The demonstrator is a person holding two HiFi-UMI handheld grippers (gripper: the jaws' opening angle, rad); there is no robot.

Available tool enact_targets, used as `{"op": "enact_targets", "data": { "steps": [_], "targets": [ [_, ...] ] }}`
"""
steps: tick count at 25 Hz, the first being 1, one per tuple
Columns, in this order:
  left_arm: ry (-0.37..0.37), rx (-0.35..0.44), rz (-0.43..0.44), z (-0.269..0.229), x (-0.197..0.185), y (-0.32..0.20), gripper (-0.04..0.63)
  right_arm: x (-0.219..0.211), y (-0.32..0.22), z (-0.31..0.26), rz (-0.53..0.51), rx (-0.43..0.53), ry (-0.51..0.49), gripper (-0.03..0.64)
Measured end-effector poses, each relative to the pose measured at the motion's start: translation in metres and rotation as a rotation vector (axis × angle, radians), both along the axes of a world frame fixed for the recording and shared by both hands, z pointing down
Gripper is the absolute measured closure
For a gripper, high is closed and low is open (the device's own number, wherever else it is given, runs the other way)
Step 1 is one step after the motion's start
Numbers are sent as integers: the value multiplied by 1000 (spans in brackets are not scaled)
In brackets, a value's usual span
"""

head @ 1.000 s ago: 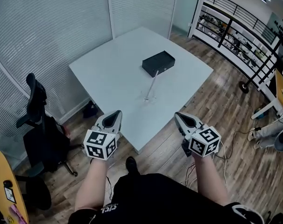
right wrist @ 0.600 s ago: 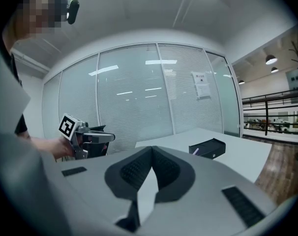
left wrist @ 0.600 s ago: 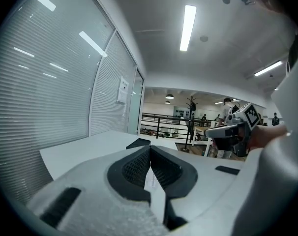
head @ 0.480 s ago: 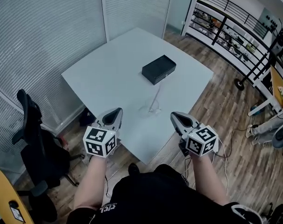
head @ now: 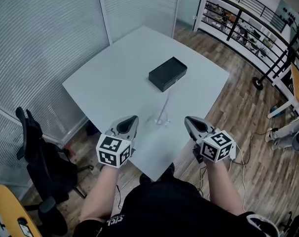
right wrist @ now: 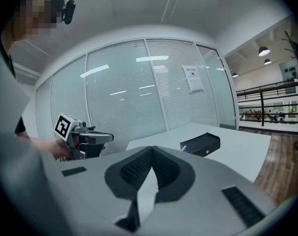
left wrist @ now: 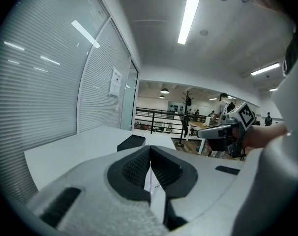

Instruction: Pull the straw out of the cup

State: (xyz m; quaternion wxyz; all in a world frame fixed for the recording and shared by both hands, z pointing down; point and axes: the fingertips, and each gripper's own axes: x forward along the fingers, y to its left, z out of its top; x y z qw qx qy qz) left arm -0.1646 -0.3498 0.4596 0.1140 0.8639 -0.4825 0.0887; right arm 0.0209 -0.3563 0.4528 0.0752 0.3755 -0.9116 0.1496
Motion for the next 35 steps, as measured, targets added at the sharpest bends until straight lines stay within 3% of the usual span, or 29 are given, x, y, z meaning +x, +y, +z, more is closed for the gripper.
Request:
{"op": "enact_targets", "data": {
  "steps": [9, 19, 28, 35],
  "targets": [
    [-17, -44, 57, 27, 50, -43, 535, 20, -31, 29, -23, -58, -3, 611],
    [3, -161, 114, 83, 87, -77, 460, 48, -43, 67, 1, -128, -3, 611],
    [-98, -215, 174, 129, 111, -101, 425, 57, -45, 83, 7, -159, 17, 611],
    [-228, -267, 240, 166, 121, -119, 383, 66, -51, 91, 17, -172, 27, 611]
  ]
}}
